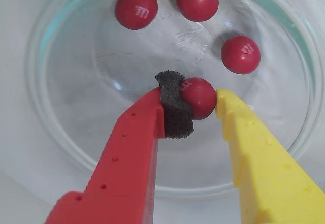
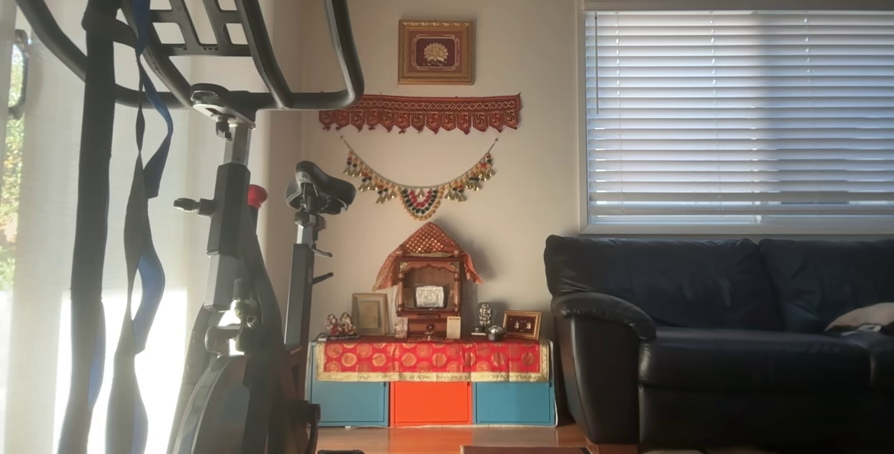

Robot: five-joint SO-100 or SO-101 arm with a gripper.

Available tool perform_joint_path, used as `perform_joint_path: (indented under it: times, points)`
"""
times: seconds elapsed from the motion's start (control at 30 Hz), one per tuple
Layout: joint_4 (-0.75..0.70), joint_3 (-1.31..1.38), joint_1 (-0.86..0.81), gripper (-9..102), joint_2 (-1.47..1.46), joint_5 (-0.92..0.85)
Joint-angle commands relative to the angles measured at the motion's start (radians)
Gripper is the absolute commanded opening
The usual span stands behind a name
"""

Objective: Sort medicines into box.

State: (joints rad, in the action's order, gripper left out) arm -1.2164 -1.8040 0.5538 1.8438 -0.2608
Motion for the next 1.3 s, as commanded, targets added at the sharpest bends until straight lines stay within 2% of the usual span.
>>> perform_joint_path:
  times: [0.0, 0.23, 0.47, 0.67, 1.27]
  points:
    - [-0.018, 0.117, -0.041, 1, 0.17, 0.069]
    - [-0.089, 0.25, -0.147, 1, 0.192, 0.187]
    - [-0.118, 0.423, -0.278, 1, 0.018, 0.27]
    - [-0.133, 0.551, -0.37, 1, -0.127, 0.273]
    - [-0.124, 0.592, -0.359, 1, -0.245, 0.256]
